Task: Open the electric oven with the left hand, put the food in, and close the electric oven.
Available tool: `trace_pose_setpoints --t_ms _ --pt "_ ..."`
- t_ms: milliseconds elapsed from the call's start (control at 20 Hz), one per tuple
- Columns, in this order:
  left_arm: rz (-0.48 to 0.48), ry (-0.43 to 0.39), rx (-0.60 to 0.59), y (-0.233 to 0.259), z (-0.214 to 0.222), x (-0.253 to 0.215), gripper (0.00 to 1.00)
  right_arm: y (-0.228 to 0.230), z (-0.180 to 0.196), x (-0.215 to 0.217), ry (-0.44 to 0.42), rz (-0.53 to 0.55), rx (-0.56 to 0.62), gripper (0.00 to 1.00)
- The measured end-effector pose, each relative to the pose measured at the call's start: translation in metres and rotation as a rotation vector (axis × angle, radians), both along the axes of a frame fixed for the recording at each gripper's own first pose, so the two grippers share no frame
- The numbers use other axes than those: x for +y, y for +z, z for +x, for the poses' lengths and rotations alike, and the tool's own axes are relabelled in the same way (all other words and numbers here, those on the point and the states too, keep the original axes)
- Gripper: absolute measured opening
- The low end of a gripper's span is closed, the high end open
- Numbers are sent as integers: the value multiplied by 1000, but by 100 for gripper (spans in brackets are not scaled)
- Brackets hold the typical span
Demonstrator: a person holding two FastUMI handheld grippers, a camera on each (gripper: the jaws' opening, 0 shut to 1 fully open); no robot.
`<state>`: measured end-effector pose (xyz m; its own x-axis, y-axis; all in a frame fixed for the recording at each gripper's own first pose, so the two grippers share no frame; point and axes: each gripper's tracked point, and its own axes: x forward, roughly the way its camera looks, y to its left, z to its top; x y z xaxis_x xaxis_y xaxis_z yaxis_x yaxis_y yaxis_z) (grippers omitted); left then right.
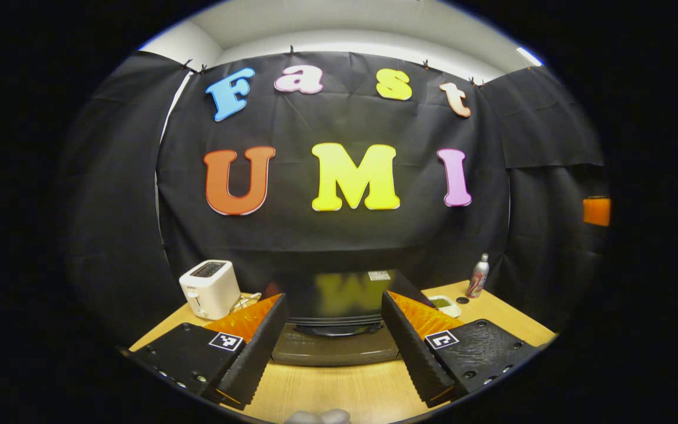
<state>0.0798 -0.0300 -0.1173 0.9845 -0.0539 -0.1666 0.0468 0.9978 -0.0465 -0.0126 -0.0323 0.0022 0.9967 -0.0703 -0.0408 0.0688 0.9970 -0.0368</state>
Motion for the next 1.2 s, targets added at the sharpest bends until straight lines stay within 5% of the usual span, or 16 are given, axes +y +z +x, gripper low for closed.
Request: trace_pose_setpoints --t_ms 600,1200 --pt "44 1 150 -80 67 -12 98 -15 -9 -22 -75 3 56 97" --pt "24 -18 170 -85 51 -13 98 -26 -6 -6 -40 25 77 97"
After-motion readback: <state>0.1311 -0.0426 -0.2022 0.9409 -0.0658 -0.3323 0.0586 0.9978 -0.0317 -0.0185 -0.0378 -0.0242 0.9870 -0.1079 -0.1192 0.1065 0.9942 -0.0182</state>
